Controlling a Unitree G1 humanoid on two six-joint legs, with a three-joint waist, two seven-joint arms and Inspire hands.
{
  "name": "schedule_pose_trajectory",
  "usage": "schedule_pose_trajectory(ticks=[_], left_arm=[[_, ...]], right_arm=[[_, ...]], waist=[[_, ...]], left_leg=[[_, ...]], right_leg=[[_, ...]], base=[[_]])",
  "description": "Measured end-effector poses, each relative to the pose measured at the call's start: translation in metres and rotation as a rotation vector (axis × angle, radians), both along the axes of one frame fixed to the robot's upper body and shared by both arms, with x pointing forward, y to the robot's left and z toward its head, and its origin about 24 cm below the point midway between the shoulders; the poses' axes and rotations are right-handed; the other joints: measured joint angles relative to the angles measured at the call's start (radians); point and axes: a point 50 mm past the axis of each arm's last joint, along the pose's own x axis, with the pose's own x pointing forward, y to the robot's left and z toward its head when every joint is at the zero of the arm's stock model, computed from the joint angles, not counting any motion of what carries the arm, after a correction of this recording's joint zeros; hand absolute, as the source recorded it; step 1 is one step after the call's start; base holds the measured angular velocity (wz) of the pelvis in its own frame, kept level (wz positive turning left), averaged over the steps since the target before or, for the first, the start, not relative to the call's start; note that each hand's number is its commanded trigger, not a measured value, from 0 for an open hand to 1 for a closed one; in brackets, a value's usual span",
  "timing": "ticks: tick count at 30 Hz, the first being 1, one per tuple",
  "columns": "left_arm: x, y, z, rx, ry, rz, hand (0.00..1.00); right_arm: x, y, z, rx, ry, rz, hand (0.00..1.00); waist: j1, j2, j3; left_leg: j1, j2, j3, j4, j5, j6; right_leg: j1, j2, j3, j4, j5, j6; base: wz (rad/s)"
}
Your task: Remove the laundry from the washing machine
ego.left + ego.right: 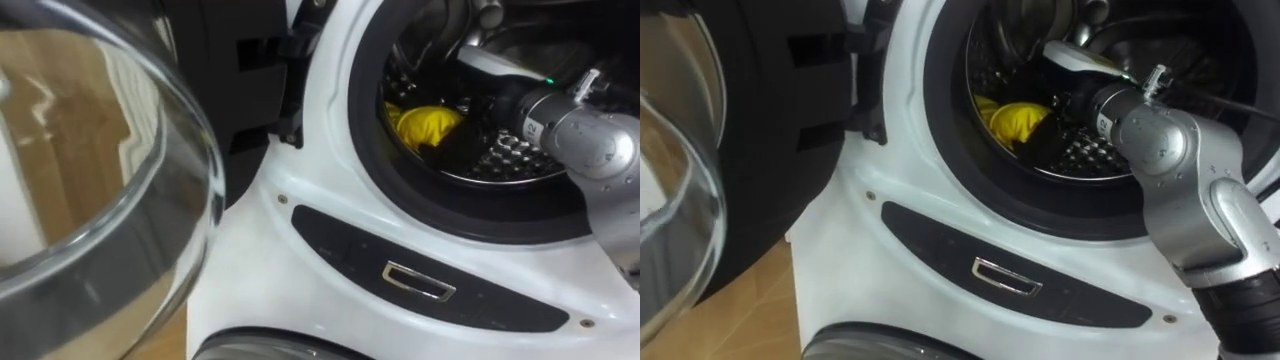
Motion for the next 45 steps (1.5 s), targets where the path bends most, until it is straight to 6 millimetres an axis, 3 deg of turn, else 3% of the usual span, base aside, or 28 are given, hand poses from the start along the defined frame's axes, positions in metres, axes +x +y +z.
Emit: schedule_pose_trajectory(ticks=[8, 16, 20, 24, 26, 28, 31, 39, 45], left_arm=[[0.000, -0.004, -0.002, -0.001, 0.010, -0.038, 0.00], [-0.016, -0.004, -0.004, 0.028, 0.008, -0.012, 0.00], [-0.034, -0.012, -0.009, 0.019, 0.033, 0.015, 0.00], [-0.041, -0.023, -0.013, -0.006, 0.020, 0.057, 0.00], [-0.043, -0.025, -0.013, -0.011, 0.008, 0.058, 0.00], [-0.052, -0.027, -0.014, -0.008, 0.013, 0.073, 0.00], [-0.054, -0.031, -0.016, -0.018, 0.009, 0.080, 0.00], [-0.064, -0.035, -0.017, -0.021, 0.012, 0.114, 0.00], [-0.077, -0.036, -0.019, -0.025, 0.064, 0.129, 0.00]], right_arm=[[-0.007, 0.008, 0.003, 0.005, -0.023, 0.044, 1.00], [-0.020, 0.015, 0.013, 0.037, -0.096, 0.094, 1.00], [-0.032, 0.026, 0.027, 0.072, -0.173, 0.161, 1.00], [-0.056, 0.031, 0.037, 0.229, -0.297, 0.252, 1.00], [-0.069, 0.029, 0.034, 0.331, -0.345, 0.277, 1.00], [-0.083, 0.032, 0.029, 0.410, -0.380, 0.312, 1.00], [-0.088, 0.036, 0.030, 0.518, -0.377, 0.390, 1.00], [-0.100, 0.027, 0.026, 0.754, -0.382, 0.427, 1.00], [-0.104, 0.018, 0.002, 0.825, -0.317, 0.344, 1.00]], waist=[[-0.001, 0.002, -0.0008], [-0.009, 0.025, -0.0064], [-0.062, 0.034, -0.0090], [-0.073, 0.062, -0.0107], [-0.092, 0.074, -0.0096], [-0.118, 0.089, -0.0142], [-0.145, 0.097, -0.0170], [-0.170, 0.098, -0.0172], [-0.171, 0.099, -0.0168]], left_leg=[[0.021, 0.009, 0.001, -0.029, 0.008, -0.014], [0.026, 0.014, 0.021, -0.046, 0.011, -0.007], [0.020, 0.016, 0.033, -0.044, 0.009, -0.003], [0.026, 0.024, 0.069, -0.046, 0.002, 0.007], [0.040, 0.025, 0.078, -0.061, 0.002, 0.007], [0.055, 0.033, 0.121, -0.073, -0.004, 0.015], [0.059, 0.031, 0.124, -0.077, -0.006, 0.019], [0.061, 0.028, 0.138, -0.069, -0.013, 0.029], [0.059, 0.024, 0.143, -0.063, -0.020, 0.036]], right_leg=[[0.008, 0.005, 0.002, 0.000, 0.000, -0.001], [0.003, 0.005, 0.013, -0.001, 0.000, -0.001], [-0.008, 0.004, 0.015, 0.000, 0.000, -0.001], [-0.010, 0.004, 0.044, 0.000, 0.001, 0.000], [0.000, 0.002, 0.047, -0.001, 0.001, 0.000], [0.009, -0.002, 0.072, 0.000, -0.001, 0.002], [0.010, -0.005, 0.074, 0.000, -0.002, 0.003], [0.013, -0.007, 0.094, 0.000, -0.002, 0.003], [0.013, -0.007, 0.097, 0.001, -0.002, 0.003]], base=[[0.00], [-0.08], [-0.02], [-0.17], [0.02], [-0.09], [-0.08], [-0.04], [-0.03]])
